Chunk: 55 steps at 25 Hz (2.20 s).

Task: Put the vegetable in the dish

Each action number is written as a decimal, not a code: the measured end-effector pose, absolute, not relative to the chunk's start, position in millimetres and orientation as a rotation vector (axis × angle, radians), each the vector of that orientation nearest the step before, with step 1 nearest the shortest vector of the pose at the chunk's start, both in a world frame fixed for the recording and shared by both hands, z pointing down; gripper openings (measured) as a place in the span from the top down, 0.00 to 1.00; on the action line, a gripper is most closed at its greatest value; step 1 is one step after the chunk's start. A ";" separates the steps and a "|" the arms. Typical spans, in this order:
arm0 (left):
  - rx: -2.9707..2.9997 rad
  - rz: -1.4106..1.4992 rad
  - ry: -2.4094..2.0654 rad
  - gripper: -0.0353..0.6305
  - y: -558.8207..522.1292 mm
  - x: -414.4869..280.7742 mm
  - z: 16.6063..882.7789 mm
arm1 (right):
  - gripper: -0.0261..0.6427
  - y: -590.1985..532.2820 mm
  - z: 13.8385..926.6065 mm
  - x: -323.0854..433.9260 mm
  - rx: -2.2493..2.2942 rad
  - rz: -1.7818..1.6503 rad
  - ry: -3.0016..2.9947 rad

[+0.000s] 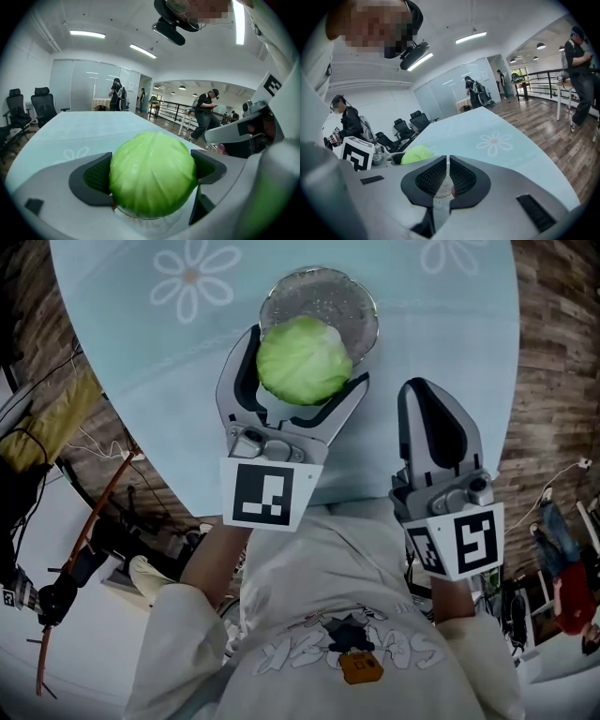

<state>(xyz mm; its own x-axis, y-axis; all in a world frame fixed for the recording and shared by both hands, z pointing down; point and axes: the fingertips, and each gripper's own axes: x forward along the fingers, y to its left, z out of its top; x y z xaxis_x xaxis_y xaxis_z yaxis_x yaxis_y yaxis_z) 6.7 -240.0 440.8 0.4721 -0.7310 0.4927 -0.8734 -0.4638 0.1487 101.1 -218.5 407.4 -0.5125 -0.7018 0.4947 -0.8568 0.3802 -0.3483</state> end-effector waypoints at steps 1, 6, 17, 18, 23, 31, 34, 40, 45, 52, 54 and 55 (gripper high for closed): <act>2.338 0.518 -1.347 0.15 -242.0 7.5 444.4 | 0.93 -219.6 409.7 102.2 1.378 0.846 -2.375; 2.317 0.544 -1.347 0.15 -249.9 10.9 461.0 | 0.92 -224.4 419.1 105.8 1.376 0.868 -2.365; 2.268 0.682 -1.336 0.15 -264.6 20.2 498.5 | 0.93 -236.5 441.6 113.4 1.384 0.941 -2.343; 2.272 0.695 -1.330 0.15 -266.4 22.2 501.5 | 0.93 -237.2 443.7 114.7 1.386 0.946 -2.342; 2.266 0.781 -1.321 0.15 -267.0 27.1 512.6 | 0.92 -238.0 451.8 120.3 1.395 0.973 -2.328; 2.302 0.971 -1.270 0.15 -270.7 35.1 532.6 | 0.93 -237.3 454.2 124.6 1.407 0.989 -2.322; 2.282 0.966 -1.275 0.15 -270.5 32.9 533.9 | 0.93 -236.6 452.6 123.2 1.407 0.987 -2.325; 2.214 0.808 -1.374 0.16 -277.8 29.6 507.9 | 0.92 -236.5 445.8 123.8 1.405 0.971 -2.337; 2.253 0.810 -1.373 0.16 -275.8 24.1 501.6 | 0.93 -235.0 438.5 122.1 1.414 0.964 -2.345; 2.209 0.703 -1.459 0.39 -273.7 8.7 473.0 | 0.92 -233.2 423.1 116.0 1.413 0.918 -2.367; 2.217 0.680 -1.474 0.47 -271.7 5.5 464.8 | 0.92 -231.1 417.2 113.7 1.416 0.905 -2.375; 2.224 0.668 -1.479 0.55 -270.2 4.2 460.9 | 0.93 -230.0 414.2 112.4 1.417 0.897 -2.379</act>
